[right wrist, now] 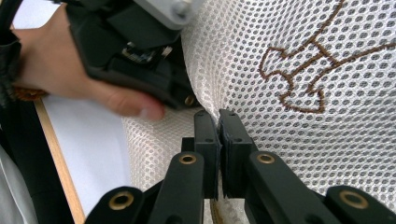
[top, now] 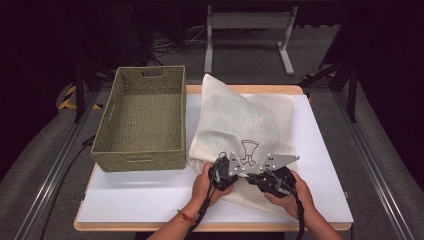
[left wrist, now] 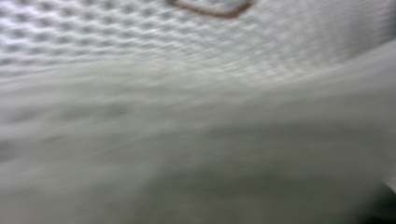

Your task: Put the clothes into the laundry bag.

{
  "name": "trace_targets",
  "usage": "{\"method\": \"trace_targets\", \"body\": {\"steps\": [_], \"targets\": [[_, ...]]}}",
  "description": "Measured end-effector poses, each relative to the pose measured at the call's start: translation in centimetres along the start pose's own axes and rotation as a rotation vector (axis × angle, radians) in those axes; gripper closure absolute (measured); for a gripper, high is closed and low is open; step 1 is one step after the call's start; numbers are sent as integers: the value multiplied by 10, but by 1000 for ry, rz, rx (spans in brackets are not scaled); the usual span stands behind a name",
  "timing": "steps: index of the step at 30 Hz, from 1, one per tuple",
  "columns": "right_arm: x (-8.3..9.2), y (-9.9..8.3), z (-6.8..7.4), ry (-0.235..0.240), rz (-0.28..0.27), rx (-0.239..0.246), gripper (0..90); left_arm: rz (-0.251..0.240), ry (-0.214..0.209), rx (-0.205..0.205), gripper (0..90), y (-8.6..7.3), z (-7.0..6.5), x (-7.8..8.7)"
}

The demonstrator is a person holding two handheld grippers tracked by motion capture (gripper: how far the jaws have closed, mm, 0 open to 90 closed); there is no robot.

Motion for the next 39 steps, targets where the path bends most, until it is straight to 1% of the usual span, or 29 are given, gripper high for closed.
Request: {"method": "trace_targets", "body": {"steps": [2,4,5,6,7,8,9,10,12,13,14,17,18,19,21,23,25,27,28,29,30,31,33,34,35,36,37,38,39], "targets": [[0,0,0,3,-1,-4,871,-31,46,24,888,1,13,2],[1,-1,0,6,1,-8,871,-54,57,65,888,2,22,4],[1,-1,0,8,2,-9,872,-62,100,45,888,2,26,4],[0,-2,0,11,4,-12,872,-74,132,41,888,1,32,5],[0,-3,0,15,8,-14,873,-85,131,88,888,1,37,7],[0,-4,0,17,12,-9,874,-98,152,103,889,2,42,9],[0,-4,0,17,12,-9,874,-98,152,103,888,2,42,9],[0,-5,0,15,16,-12,874,-101,179,119,888,1,48,10],[-2,-7,-1,23,27,-19,875,-116,181,170,889,0,57,12],[-3,-8,-1,25,29,-23,875,-119,209,168,888,0,59,13],[-5,-9,1,34,37,-22,876,-117,207,172,889,-1,60,13],[-8,-10,3,37,58,-12,875,-120,229,158,888,-1,59,14],[-9,-10,3,37,66,-8,872,-123,216,151,883,-1,58,13],[-9,-11,3,35,70,-8,869,-136,168,143,858,-1,56,14],[-10,-12,3,38,66,-7,864,-156,106,136,760,-2,52,18],[-10,-11,2,37,62,-10,862,-141,81,121,677,-4,49,20],[-11,-10,3,34,61,-6,858,-137,68,122,657,-5,47,22],[-11,-8,4,29,55,1,855,-134,48,131,614,-7,47,23],[-11,-7,4,28,51,8,854,-133,41,123,592,-9,46,25],[-10,-6,5,24,44,9,853,-132,31,112,556,-10,44,27],[-9,-5,5,27,39,7,853,-132,31,112,504,-10,44,27],[-8,-5,4,28,34,8,852,-129,1,110,456,-14,41,32],[-8,-5,4,31,32,7,852,-139,-33,103,432,-16,37,36],[-7,-4,4,29,29,8,853,-141,-35,100,422,-17,37,38],[-7,-4,4,29,29,8,853,-141,-35,100,435,-17,37,38],[-7,-4,4,30,26,11,854,-141,-62,102,435,-19,35,41],[-7,-3,5,31,25,9,854,-136,-74,97,443,-21,34,42],[-6,-2,6,31,23,11,854,-127,-81,89,474,-23,33,43],[-6,0,8,39,16,14,855,-119,-99,70,553,-24,31,44]]}}
Point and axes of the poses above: each handheld gripper's, and its own axes: x roughly backward along the jaws, y roughly out of its top, z roughly to its left, the point moved 6 cm from there along -x, roughly forward along the jaws, and after that the axes turned 12 degrees about x, right-handed, at the moved point
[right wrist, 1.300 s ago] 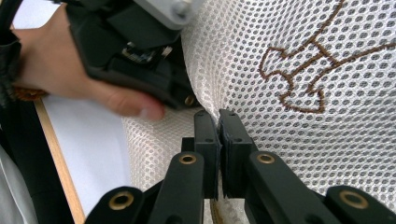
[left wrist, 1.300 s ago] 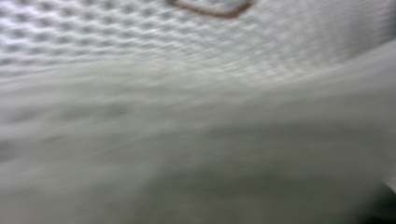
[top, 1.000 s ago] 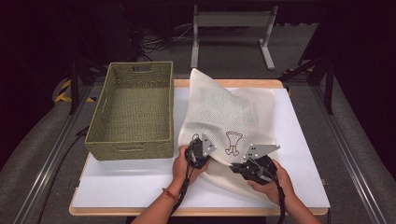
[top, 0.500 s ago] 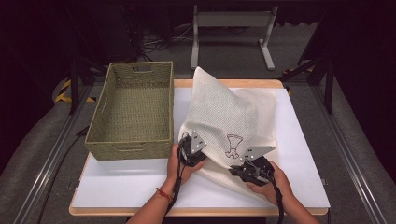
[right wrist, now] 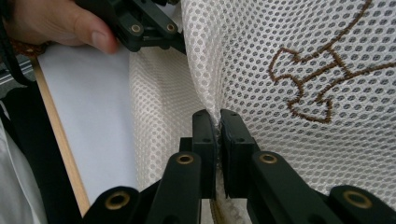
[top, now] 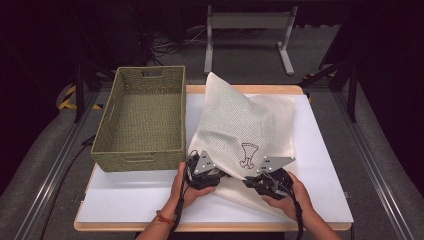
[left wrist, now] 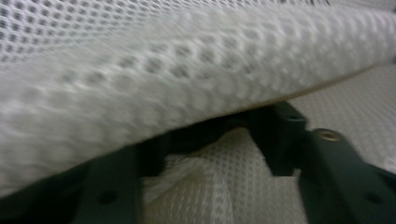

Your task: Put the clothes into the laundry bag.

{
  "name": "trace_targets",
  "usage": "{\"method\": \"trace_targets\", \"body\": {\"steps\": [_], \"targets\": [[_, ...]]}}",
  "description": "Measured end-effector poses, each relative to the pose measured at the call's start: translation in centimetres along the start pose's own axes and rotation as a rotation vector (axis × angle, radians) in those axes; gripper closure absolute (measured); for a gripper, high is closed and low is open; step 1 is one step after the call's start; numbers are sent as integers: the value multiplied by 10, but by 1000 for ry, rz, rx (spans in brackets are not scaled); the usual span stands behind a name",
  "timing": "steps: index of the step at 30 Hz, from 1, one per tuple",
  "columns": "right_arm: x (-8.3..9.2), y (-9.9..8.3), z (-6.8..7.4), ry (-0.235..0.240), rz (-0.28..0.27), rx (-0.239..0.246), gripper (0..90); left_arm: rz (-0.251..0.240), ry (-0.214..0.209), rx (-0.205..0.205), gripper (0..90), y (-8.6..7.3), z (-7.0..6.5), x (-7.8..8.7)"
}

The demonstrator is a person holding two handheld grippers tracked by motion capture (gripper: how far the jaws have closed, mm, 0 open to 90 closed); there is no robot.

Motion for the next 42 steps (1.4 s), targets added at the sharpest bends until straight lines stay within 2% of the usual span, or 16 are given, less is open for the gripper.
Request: {"method": "trace_targets", "body": {"steps": [1,6,8,13,17,18,19,20,21,22,23,24,28,30,37,42], "targets": [[0,0,0,0,0,0,855,0,0,0,582,0,0,0],[-2,1,3,28,2,2,853,89,-3,-70,651,-3,-6,-8],[-6,1,4,50,17,-6,847,132,10,-59,697,-3,-5,-14],[-13,-1,8,47,54,14,824,117,52,-70,853,-2,-4,-15],[-15,-2,10,37,68,23,812,92,130,-80,876,3,4,-17],[-16,-2,9,40,69,21,809,73,155,-75,876,5,8,-18],[-16,-2,9,40,67,21,807,40,176,-41,876,8,15,-17],[-16,-2,9,40,67,21,807,40,176,-41,874,8,15,-17],[-15,-2,9,42,63,16,797,30,154,-17,874,8,16,-16],[-14,-2,8,42,58,16,783,15,174,-16,852,8,17,-14],[-13,-2,8,43,52,15,768,7,169,-16,824,8,17,-13],[-12,-2,8,45,41,16,741,-24,116,-9,792,9,14,-8],[-7,1,8,34,15,31,662,-47,95,-3,718,11,14,3],[0,6,10,8,-19,76,630,-58,70,-6,669,13,13,10],[11,11,8,-29,-56,87,555,-26,-2,-18,661,10,13,20],[22,15,5,-56,-104,92,479,20,-15,-49,588,10,12,24]]}}
Point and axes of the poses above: each handheld gripper's, and its own axes: x roughly backward along the jaws, y roughly out of its top, z roughly to its left, the point moved 6 cm from there along -x, roughly forward along the jaws, and after that the axes turned 12 degrees about x, right-handed, at the moved point
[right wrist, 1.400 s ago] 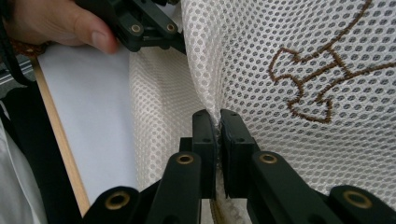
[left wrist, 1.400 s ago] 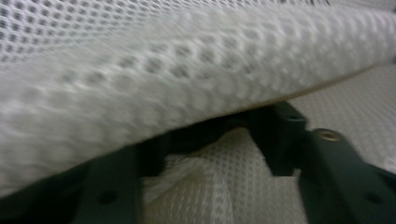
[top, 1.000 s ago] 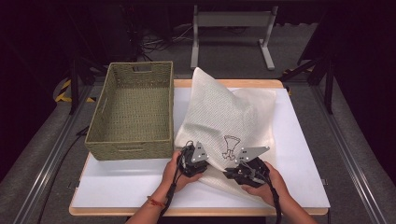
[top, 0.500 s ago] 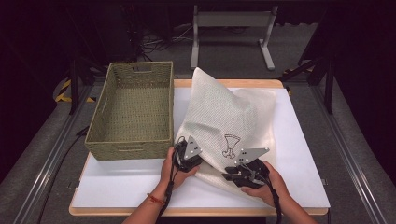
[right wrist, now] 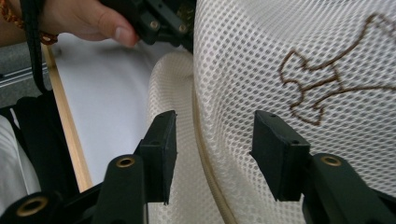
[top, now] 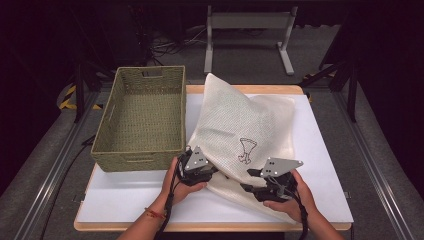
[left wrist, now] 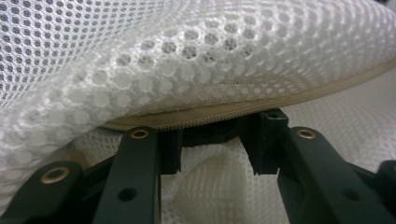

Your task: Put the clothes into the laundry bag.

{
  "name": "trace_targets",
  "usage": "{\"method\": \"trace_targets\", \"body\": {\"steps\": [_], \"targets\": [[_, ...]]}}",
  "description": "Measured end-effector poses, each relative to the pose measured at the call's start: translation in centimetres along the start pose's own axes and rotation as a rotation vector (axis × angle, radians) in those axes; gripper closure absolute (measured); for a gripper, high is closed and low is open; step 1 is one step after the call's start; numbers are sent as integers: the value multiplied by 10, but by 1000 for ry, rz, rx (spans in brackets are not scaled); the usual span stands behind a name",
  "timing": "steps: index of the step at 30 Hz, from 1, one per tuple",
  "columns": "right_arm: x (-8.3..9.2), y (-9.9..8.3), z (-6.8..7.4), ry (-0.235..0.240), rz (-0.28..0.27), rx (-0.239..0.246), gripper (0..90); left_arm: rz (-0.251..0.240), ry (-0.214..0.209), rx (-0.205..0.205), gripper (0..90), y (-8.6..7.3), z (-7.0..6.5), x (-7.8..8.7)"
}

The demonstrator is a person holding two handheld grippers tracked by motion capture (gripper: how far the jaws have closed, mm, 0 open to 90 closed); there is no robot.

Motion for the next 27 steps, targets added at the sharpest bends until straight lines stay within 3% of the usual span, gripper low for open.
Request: {"method": "trace_targets", "body": {"steps": [6,11,14,18,21,25,27], "targets": [[14,3,-9,-79,-30,10,422,37,11,-34,608,-8,0,19],[18,-3,-19,-182,2,50,415,37,16,-43,586,-12,0,31],[19,-6,-24,-193,-1,41,419,35,11,-46,569,-12,-2,35],[23,-11,-30,-223,6,46,420,51,17,-78,519,-14,-6,48],[26,-13,-33,-243,7,53,415,41,12,-67,507,-16,-5,54],[30,-14,-36,-255,-3,45,405,33,34,-60,490,-19,2,68],[32,-16,-39,-283,9,55,398,31,60,-53,479,-22,7,74]]}}
Point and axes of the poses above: each handheld gripper's, and its own axes: x roughly backward along the jaws, y roughly out of its top, z roughly to its left, the point moved 6 cm from there along -x, roughly forward along the jaws, and after that the axes turned 12 degrees about x, right-handed, at the moved point
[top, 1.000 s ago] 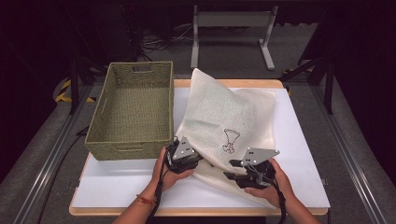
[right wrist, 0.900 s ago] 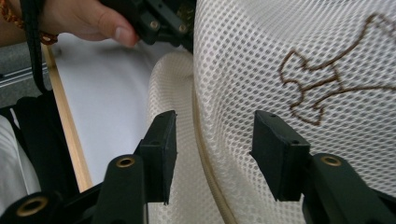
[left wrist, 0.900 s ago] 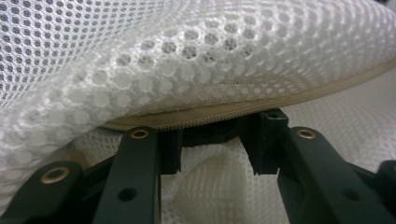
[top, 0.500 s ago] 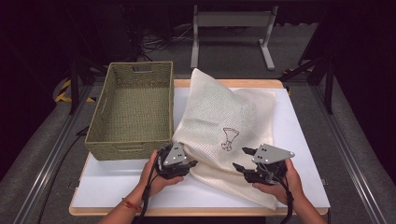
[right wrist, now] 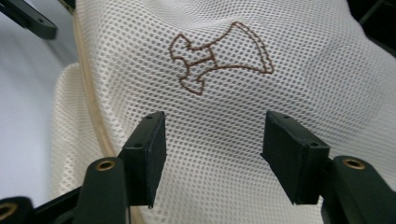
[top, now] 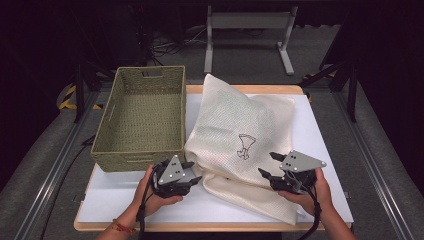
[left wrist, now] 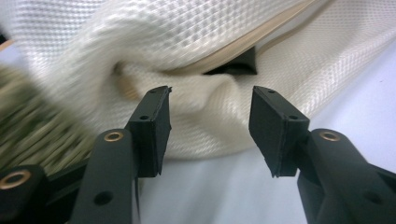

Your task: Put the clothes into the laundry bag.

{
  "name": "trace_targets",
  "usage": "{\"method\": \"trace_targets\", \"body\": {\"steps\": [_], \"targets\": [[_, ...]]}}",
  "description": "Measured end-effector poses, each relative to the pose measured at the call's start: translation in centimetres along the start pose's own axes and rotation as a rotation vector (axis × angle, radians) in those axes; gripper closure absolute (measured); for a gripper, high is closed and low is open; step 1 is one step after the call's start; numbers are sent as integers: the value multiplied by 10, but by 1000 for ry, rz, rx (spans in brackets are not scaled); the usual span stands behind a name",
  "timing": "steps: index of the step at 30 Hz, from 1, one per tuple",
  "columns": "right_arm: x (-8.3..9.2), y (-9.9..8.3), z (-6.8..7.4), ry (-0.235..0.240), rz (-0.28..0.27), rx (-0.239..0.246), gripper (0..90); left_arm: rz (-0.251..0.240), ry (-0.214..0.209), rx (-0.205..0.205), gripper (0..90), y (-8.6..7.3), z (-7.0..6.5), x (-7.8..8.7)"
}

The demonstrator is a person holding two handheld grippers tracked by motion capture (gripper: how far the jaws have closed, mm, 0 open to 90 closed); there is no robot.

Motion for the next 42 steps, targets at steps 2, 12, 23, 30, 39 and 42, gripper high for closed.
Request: {"method": "trace_targets", "body": {"steps": [2,12,23,30,39,42], "targets": [[1,-2,-2,-7,6,-2,393,0,6,8,467,-4,4,5],[1,-11,-9,-36,63,14,364,15,82,30,369,-24,18,28],[11,-24,-9,-52,67,3,320,63,170,10,248,-46,25,50],[23,-40,-7,-72,21,-51,269,49,210,65,174,-66,42,67],[28,-66,-3,-75,-19,-129,238,29,250,113,143,-87,61,88],[30,-75,-3,-80,-22,-148,229,26,263,138,140,-95,67,93]]}}
Point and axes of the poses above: each handheld gripper's, and its own axes: x roughly backward along the jaws, y roughly out of its top, z roughly to its left, the point moved 6 cm from there along -x, roughly forward along the jaws, and after that the axes turned 12 degrees about x, right-handed, at the moved point
